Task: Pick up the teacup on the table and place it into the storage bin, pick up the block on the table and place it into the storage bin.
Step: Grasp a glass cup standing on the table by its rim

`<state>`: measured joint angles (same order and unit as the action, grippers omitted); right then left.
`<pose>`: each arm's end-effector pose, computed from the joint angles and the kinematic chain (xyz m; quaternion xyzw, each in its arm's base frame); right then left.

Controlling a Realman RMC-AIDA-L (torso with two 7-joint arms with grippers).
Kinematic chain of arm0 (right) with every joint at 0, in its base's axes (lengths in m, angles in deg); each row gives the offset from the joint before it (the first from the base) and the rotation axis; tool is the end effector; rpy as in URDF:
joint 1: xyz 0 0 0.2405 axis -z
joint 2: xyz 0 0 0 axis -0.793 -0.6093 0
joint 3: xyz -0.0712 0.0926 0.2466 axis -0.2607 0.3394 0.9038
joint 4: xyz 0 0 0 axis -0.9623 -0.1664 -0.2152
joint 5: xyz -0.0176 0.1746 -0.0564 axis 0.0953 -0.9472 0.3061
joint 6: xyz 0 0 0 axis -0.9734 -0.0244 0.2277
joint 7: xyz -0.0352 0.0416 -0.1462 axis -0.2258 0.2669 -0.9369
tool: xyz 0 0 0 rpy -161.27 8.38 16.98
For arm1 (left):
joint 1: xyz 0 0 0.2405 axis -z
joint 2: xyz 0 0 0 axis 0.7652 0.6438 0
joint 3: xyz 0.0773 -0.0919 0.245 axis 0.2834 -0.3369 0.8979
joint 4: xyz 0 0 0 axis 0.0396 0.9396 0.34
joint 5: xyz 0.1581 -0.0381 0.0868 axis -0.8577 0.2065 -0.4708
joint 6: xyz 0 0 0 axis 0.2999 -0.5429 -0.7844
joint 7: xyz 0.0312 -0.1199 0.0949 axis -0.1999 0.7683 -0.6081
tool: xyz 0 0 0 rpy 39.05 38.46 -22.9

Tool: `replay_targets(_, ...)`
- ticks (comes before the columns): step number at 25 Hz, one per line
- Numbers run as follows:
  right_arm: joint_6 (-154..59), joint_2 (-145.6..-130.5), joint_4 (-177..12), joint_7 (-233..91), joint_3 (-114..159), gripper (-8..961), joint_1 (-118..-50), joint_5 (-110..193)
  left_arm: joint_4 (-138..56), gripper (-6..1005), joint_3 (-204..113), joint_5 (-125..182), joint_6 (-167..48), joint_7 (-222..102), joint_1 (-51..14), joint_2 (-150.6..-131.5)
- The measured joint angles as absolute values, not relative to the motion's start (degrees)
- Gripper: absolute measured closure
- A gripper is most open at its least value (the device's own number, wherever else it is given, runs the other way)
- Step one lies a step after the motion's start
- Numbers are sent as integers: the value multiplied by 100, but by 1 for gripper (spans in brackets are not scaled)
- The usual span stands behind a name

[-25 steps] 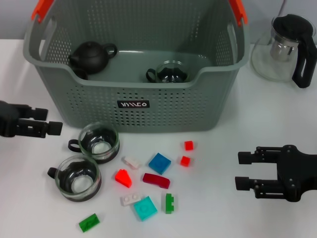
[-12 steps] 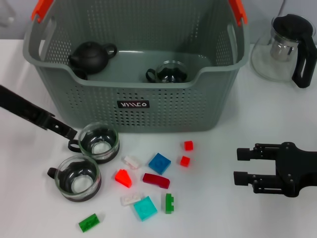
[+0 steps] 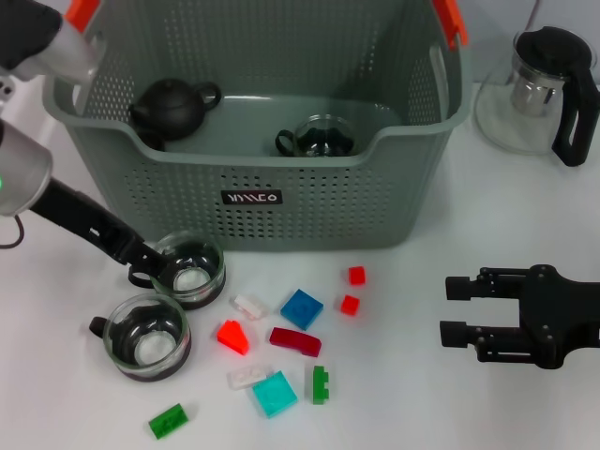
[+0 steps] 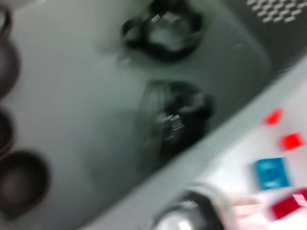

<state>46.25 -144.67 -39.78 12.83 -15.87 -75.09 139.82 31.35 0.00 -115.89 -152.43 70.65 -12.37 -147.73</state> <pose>0.2578 0.2663 -0.0124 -0.9401 0.2370 0.2435 0.0280 -0.2370 0.3406 0.0234 -0.9004 -0.3851 0.1295 0.1557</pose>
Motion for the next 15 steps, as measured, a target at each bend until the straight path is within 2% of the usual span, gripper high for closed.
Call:
replay_targets(6, 4628, -14469, -3986, 1283, -1585, 253, -7506, 13985, 3528, 165, -165, -10428, -16106, 5352, -1645, -14795)
replay_targets(15, 4626, -14468, -3989, 1283, -1578, 253, -7490, 13985, 2611, 174, 377, -10379, -15535, 4998, -1439, -14854)
